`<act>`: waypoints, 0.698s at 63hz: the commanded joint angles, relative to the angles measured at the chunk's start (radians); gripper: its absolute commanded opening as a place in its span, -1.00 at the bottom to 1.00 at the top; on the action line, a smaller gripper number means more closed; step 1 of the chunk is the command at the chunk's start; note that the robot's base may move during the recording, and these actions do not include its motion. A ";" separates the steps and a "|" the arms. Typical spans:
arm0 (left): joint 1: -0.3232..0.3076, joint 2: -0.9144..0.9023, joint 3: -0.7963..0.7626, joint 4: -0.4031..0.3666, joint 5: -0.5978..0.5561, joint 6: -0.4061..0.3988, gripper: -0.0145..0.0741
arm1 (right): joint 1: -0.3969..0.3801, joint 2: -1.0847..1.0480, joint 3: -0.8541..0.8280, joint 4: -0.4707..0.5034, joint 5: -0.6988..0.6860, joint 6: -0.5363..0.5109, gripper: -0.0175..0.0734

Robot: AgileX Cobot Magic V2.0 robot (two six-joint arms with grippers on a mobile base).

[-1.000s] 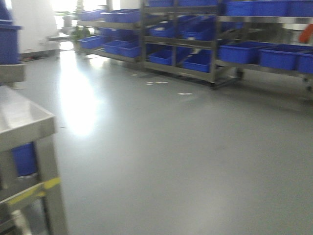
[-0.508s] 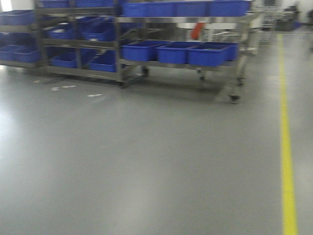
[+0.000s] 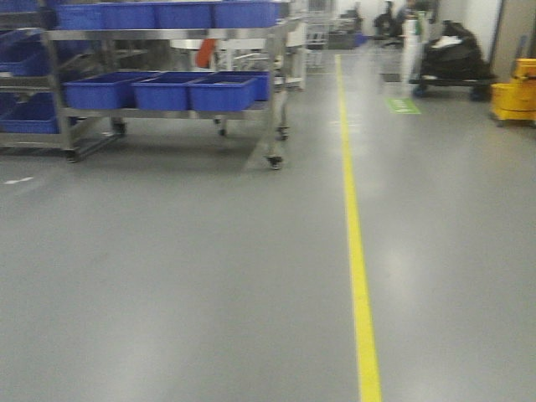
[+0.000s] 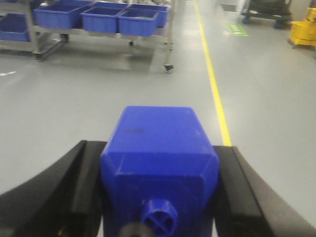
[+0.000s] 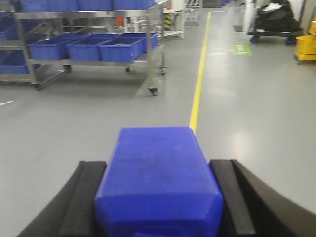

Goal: Pick and sort blue part to right shelf
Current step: 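Drive the base away from the table holding both blue parts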

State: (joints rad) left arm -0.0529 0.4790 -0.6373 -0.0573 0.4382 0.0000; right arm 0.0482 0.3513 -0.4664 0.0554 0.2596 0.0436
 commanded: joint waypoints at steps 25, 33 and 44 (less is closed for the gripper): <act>0.000 0.006 -0.030 -0.006 -0.086 -0.006 0.16 | -0.007 0.005 -0.030 -0.004 -0.094 -0.006 0.00; 0.000 0.006 -0.030 -0.006 -0.086 -0.006 0.16 | -0.007 0.005 -0.030 -0.004 -0.094 -0.006 0.00; 0.000 0.006 -0.030 -0.006 -0.086 -0.006 0.16 | -0.007 0.005 -0.030 -0.004 -0.094 -0.006 0.00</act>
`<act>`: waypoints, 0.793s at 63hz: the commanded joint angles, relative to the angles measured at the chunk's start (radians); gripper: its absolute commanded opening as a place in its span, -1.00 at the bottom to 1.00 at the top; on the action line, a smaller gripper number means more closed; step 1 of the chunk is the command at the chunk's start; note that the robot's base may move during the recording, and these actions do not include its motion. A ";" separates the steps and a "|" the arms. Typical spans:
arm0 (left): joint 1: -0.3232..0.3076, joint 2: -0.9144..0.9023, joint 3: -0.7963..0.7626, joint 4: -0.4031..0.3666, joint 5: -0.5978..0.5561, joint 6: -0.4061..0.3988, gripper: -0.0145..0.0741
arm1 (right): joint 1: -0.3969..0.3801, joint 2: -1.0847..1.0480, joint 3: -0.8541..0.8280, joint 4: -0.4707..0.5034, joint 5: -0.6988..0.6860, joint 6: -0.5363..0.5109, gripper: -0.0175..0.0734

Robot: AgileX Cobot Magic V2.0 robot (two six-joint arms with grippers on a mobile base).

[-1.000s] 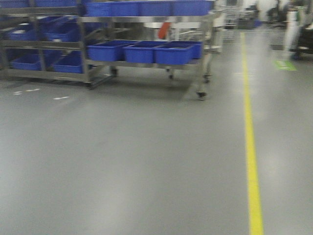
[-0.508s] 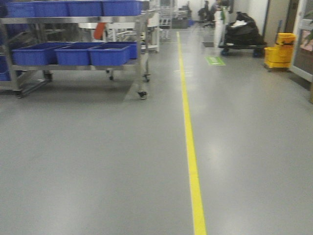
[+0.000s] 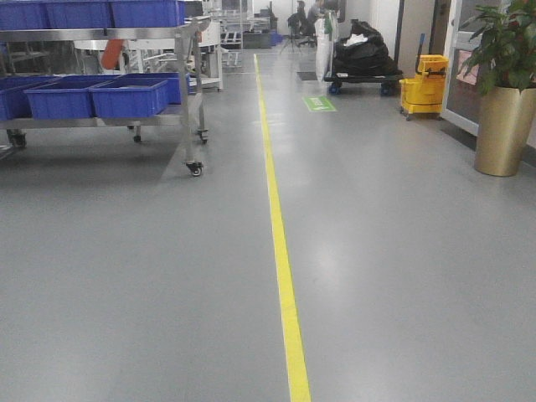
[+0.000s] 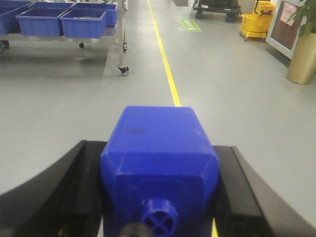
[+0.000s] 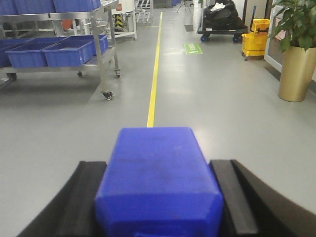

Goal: Pick and sort blue part to right shelf
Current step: 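Drive the base away from the table holding both blue parts, then drive along the aisle toward the blue-bin shelves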

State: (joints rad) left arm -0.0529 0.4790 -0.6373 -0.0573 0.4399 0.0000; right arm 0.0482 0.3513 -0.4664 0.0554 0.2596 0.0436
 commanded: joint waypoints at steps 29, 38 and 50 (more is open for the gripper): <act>0.000 0.006 -0.030 -0.006 -0.088 -0.006 0.16 | -0.007 0.005 -0.030 -0.004 -0.094 -0.006 0.00; 0.000 0.006 -0.030 -0.006 -0.088 -0.006 0.16 | -0.007 0.005 -0.030 -0.004 -0.094 -0.006 0.00; 0.000 0.006 -0.030 -0.006 -0.088 -0.006 0.16 | -0.007 0.005 -0.030 -0.004 -0.094 -0.006 0.00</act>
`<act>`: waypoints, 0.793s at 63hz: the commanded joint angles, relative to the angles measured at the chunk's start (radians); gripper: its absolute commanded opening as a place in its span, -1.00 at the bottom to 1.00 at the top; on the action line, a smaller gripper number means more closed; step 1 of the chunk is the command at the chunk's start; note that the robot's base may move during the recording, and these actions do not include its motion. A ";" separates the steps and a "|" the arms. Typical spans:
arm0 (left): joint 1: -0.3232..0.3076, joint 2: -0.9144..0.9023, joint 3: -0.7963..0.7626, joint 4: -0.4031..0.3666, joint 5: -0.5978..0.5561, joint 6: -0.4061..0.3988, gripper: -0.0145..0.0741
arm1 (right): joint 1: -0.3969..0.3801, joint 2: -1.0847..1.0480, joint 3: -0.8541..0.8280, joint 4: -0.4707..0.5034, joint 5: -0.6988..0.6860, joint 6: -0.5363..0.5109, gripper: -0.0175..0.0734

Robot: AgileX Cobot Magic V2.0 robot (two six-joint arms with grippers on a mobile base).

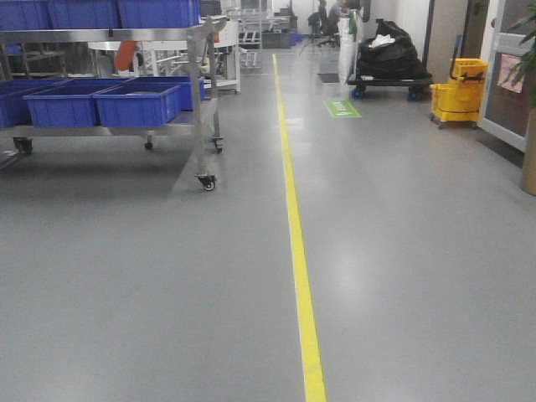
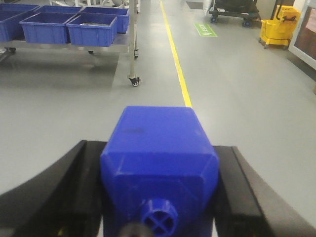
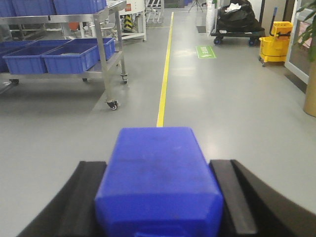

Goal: Pick and sort blue part to right shelf
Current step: 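Drive along the aisle toward the blue-bin shelves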

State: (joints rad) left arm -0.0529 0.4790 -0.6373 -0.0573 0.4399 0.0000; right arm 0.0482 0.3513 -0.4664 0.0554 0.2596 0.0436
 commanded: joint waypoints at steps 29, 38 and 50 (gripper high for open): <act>0.000 0.007 -0.030 -0.006 -0.088 -0.006 0.16 | -0.007 0.005 -0.030 -0.004 -0.094 -0.006 0.00; 0.000 0.007 -0.030 -0.006 -0.088 -0.006 0.16 | -0.007 0.005 -0.030 -0.004 -0.094 -0.006 0.00; 0.000 0.007 -0.030 -0.006 -0.088 -0.006 0.16 | -0.007 0.005 -0.030 -0.004 -0.094 -0.006 0.00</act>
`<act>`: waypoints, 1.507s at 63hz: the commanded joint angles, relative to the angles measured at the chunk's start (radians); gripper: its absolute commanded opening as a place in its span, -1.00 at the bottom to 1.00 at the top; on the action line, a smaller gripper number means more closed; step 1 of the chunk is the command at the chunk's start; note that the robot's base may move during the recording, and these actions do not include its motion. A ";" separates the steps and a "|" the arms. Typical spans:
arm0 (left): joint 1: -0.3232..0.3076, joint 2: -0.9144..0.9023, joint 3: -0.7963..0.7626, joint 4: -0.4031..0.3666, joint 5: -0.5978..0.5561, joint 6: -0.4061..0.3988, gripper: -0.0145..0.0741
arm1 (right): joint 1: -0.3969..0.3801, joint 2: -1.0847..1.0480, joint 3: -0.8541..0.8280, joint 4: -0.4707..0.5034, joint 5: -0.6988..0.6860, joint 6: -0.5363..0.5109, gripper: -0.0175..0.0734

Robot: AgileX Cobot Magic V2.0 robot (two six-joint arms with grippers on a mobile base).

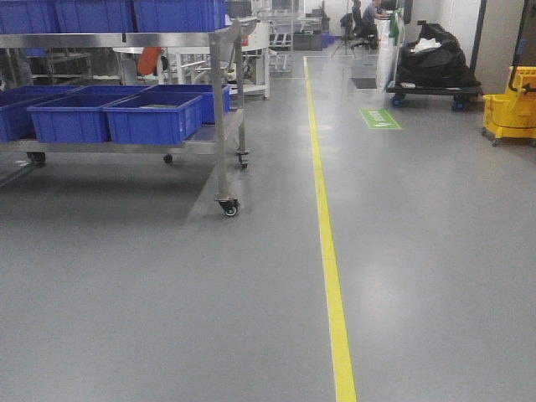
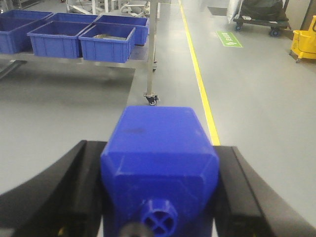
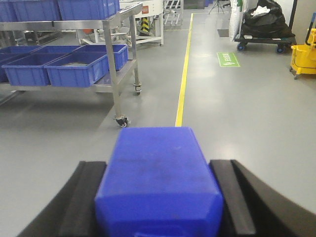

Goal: Pick and sort blue part to right shelf
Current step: 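Drive along the aisle toward the blue-bin shelves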

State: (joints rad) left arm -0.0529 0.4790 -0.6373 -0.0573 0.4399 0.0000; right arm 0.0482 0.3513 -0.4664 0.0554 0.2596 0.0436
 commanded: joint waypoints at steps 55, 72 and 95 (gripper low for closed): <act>0.000 0.007 -0.030 -0.006 -0.088 -0.006 0.16 | -0.007 0.005 -0.030 -0.004 -0.094 -0.006 0.00; 0.000 0.007 -0.030 -0.006 -0.088 -0.006 0.16 | -0.007 0.005 -0.030 -0.004 -0.094 -0.006 0.00; 0.000 0.007 -0.030 -0.006 -0.088 -0.006 0.16 | -0.007 0.005 -0.030 -0.004 -0.093 -0.006 0.00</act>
State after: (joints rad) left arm -0.0529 0.4790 -0.6373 -0.0573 0.4399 0.0000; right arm 0.0482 0.3513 -0.4664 0.0554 0.2596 0.0436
